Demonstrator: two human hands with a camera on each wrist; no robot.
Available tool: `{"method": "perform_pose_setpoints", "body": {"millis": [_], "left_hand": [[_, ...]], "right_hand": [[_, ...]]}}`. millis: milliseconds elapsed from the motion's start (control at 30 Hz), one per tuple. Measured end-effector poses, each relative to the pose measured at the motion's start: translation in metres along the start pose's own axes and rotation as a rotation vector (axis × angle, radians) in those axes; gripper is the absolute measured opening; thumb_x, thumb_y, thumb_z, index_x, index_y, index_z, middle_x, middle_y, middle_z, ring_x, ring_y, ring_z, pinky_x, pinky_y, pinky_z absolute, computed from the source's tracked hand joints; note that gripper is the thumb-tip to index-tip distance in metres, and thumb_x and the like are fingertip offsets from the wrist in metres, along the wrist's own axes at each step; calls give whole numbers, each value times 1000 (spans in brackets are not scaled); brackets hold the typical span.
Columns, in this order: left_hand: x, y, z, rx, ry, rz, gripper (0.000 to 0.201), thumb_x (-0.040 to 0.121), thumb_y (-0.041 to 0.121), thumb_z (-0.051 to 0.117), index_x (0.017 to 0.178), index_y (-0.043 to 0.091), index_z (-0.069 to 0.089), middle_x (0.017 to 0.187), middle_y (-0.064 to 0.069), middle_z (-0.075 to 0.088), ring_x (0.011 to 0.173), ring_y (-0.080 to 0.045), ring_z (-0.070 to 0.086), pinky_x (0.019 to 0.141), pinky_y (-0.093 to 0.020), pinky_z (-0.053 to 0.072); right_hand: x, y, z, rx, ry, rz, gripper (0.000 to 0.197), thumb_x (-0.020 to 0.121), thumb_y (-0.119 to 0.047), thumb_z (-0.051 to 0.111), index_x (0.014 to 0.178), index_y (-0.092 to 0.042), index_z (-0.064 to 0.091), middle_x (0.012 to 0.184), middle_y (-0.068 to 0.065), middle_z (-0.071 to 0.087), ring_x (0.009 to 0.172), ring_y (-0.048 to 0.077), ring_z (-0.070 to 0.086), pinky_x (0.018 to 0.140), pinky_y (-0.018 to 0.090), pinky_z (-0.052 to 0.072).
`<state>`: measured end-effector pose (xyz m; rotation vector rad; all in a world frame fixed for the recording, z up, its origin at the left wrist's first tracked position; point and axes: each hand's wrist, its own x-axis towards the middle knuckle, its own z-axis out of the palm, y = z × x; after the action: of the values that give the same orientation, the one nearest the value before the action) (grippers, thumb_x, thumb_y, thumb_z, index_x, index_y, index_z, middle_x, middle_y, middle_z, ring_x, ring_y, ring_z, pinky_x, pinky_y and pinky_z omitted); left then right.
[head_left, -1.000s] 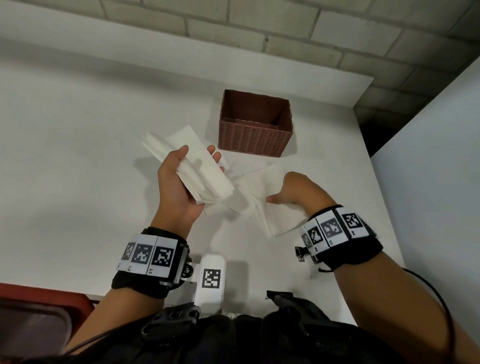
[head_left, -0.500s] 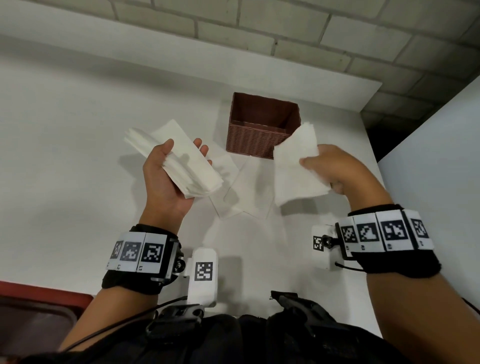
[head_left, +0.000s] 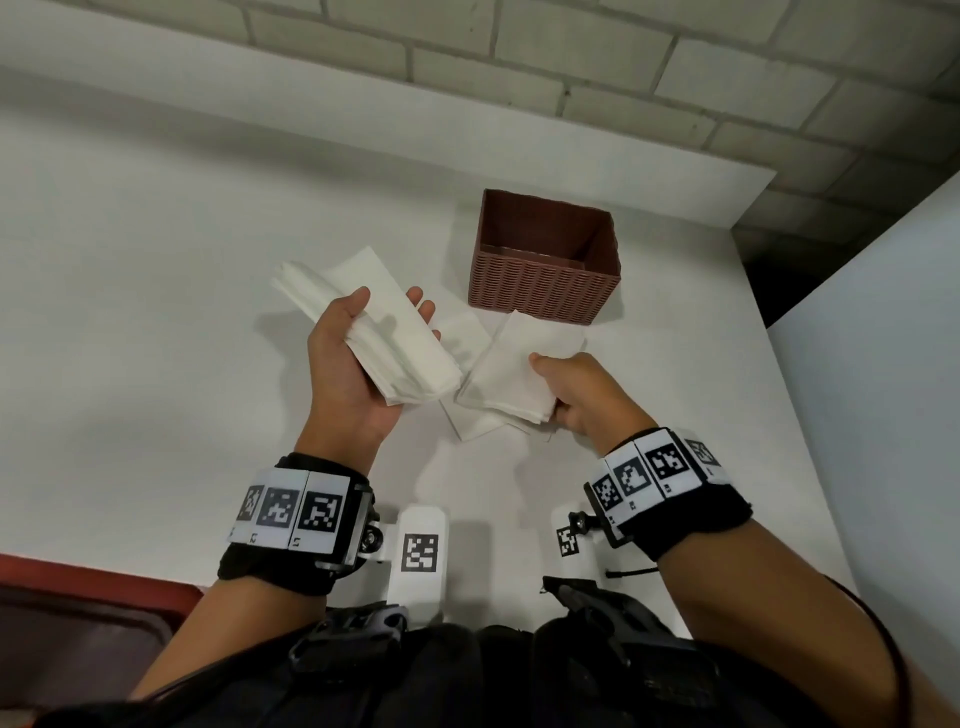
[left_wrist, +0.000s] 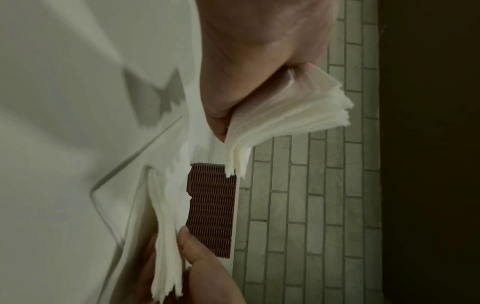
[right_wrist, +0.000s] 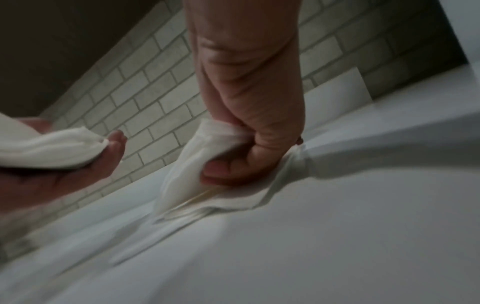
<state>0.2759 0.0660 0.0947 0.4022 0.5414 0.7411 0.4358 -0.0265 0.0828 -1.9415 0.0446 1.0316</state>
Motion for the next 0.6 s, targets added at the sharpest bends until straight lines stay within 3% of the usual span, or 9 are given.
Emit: {"method": "perform_pose_setpoints", "body": {"millis": [67,133,167,233,300,400,500,600], "left_hand": [[-1,2,-2,-3,2,2,24,87,28,47,104,15,58,102,-9,68,97,-22,67,89,-37,50],[-1,3,-2,-4,1,-2,24,87,28,47,103,14,58,101,-9,68,97,-23,67,88,-37,50],[-1,4,-2,-5,0,-6,24,87,28,47,103,14,58,101,-9,68,97,-23,67,87,-36,50],[-1,3,-3,-7,1,-13,24,87,29,48,104,15,58,101,-9,68,96,-23,67,86,-36,50],[-1,3,-3,-6,-4,-18,25,86,29,48,104,15,57,100,-9,68,96,-23,67,86,-36,50],[-2,2,-2,-3,1,-32,23,87,28,48,102,14,58,101,-9,68,97,-22,66,87,-36,50],[-2,1,-2,-2,3,-37,23,87,28,49,103,14,58,101,-10,69,97,-23,66,86,-36,51],[-2,1,-2,2,5,-44,23,87,28,48,102,14,58,103,-10,67,98,-23,66,88,-37,50]], "right_hand": [[2,0,-1,-154,11,-41,38,93,-23,56,122,2,50,102,17,59,97,37,63,70,46,57],[5,0,-4,-413,104,-99,49,92,-37,54,117,5,51,85,16,60,72,32,65,51,31,55],[8,-1,-6,-546,170,-143,56,91,-44,51,118,5,51,86,17,60,74,32,66,53,27,53],[14,-1,-9,-739,255,-215,66,90,-52,46,123,5,51,106,18,63,103,35,63,79,34,51],[20,-3,-8,-808,252,-249,68,89,-53,46,123,5,52,123,20,60,116,35,55,94,39,46],[24,-5,-7,-799,231,-271,63,85,-49,58,116,6,57,121,19,61,114,34,57,93,37,47],[27,-7,-4,-730,218,-284,37,84,-39,64,86,-2,58,101,18,64,100,34,62,87,35,49],[23,-8,-3,-582,204,-272,26,83,-28,68,86,-4,58,92,12,57,98,34,63,86,38,53]]}}
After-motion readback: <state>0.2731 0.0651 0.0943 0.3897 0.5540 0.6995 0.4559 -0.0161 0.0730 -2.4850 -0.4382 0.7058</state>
